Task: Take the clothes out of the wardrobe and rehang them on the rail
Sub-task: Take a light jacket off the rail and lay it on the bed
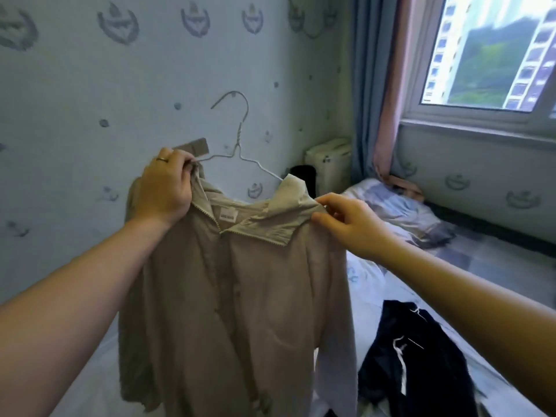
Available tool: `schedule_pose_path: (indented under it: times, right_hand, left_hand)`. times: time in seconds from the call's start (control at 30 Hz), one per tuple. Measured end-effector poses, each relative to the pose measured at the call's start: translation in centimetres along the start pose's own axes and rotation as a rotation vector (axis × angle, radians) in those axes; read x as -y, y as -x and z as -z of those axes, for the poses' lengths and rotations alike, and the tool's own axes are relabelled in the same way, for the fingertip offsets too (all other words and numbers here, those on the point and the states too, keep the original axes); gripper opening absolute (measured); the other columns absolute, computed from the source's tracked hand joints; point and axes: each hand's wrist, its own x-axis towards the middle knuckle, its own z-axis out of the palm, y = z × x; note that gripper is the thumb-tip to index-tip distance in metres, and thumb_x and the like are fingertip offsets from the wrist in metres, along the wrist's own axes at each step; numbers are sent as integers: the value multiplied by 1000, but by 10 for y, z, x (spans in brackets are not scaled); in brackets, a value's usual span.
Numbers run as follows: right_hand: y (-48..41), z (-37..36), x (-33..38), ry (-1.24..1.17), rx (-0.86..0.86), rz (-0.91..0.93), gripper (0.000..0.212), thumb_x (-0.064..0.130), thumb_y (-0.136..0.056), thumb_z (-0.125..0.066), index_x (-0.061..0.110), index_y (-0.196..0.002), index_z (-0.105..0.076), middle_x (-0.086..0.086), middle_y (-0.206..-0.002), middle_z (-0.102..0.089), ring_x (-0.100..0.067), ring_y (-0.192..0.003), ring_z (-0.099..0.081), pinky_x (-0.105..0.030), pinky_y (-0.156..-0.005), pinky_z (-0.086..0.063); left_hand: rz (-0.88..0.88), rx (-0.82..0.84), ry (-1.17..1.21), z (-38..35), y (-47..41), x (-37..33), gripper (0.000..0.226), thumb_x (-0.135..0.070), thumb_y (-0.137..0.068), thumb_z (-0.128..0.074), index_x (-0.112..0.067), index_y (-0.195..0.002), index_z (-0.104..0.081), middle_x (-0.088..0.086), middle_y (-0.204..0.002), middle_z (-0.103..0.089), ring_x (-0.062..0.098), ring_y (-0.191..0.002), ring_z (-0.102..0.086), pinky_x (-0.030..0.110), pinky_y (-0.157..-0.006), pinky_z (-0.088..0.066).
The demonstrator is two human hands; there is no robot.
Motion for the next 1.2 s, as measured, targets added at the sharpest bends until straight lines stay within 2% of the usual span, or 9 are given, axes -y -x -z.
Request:
schedule_pose_path:
  times: [0.1,0.17,0.27,0.43,0.6,0.7,0.9,1.1,1.2]
  right_hand:
    - [-12,-9,-65,61,-18,-152,12,33,-96,-58,26,-102,-66,8,-76,-62,-3,-71,-56,-14,-65,-40]
    - [-22,-18,-113,54,-28,-254,11,34,-95,-58,25,-96,-65,9,-70,-57,-4,-67,-53,-18,-63,-39]
    - [-31,-34,-180,37,-30,-442,14,37,-96,-57,26,-94,-66,8,-74,-59,-5,-69,-54,-24,-64,-41]
    - [-33,-65,-273,22,-21,-713,7,28,-96,-60,28,-90,-64,12,-66,-57,0,-67,-53,-16,-60,-36]
    - [-31,-89,-369,66,-111,-979,5,26,-95,-60,28,-94,-65,6,-70,-62,-4,-58,-51,-25,-61,-39]
    - [-34,-99,-430,135,-128,-1096,10,28,-95,-57,24,-100,-66,5,-80,-65,-15,-72,-57,-35,-72,-47]
    - [-37,-139,-547,234,-136,-1223,22,24,-99,-48,17,-117,-59,-5,-109,-65,-25,-103,-59,-36,-79,-44]
    - [-32,-194,-648,203,-69,-1297,17,21,-97,-46,19,-112,-54,-4,-113,-59,-26,-106,-55,-39,-85,-44]
    - [-29,-217,-675,140,-89,-1380,25,23,-96,-47,17,-119,-54,-7,-120,-59,-27,-113,-54,-41,-94,-43]
  left_hand:
    - [-46,101,87,-96,-23,-6,31,-27,-97,-40,-6,-105,-62,22,-105,-59,44,-92,-58,51,-72,-47]
    - [-54,172,124,-160,-35,-12,34,-31,-96,-39,-8,-105,-62,20,-106,-59,44,-93,-58,51,-73,-48]
    - [-55,316,207,-252,-38,-22,28,-28,-96,-42,-11,-103,-63,18,-105,-60,42,-92,-59,50,-72,-48]
    - [-75,602,304,-405,-21,-35,43,-40,-94,-30,-12,-101,-62,17,-102,-60,42,-90,-58,54,-72,-51]
    - [-111,772,368,-545,-5,-66,48,-41,-93,-29,-9,-99,-63,18,-103,-61,41,-91,-57,52,-75,-49]
    - [-128,842,424,-621,5,-84,43,-40,-94,-30,-11,-101,-62,17,-104,-62,41,-95,-56,52,-80,-48]
    - [-106,872,419,-739,46,-112,36,-32,-95,-37,-8,-102,-63,20,-106,-60,42,-98,-54,48,-83,-40]
    - [-87,974,353,-831,98,-114,33,-28,-93,-42,-7,-105,-64,23,-109,-59,44,-101,-52,50,-90,-39]
    - [-59,1044,315,-856,117,-114,22,-22,-99,-51,-9,-111,-63,22,-115,-58,43,-104,-51,48,-92,-37]
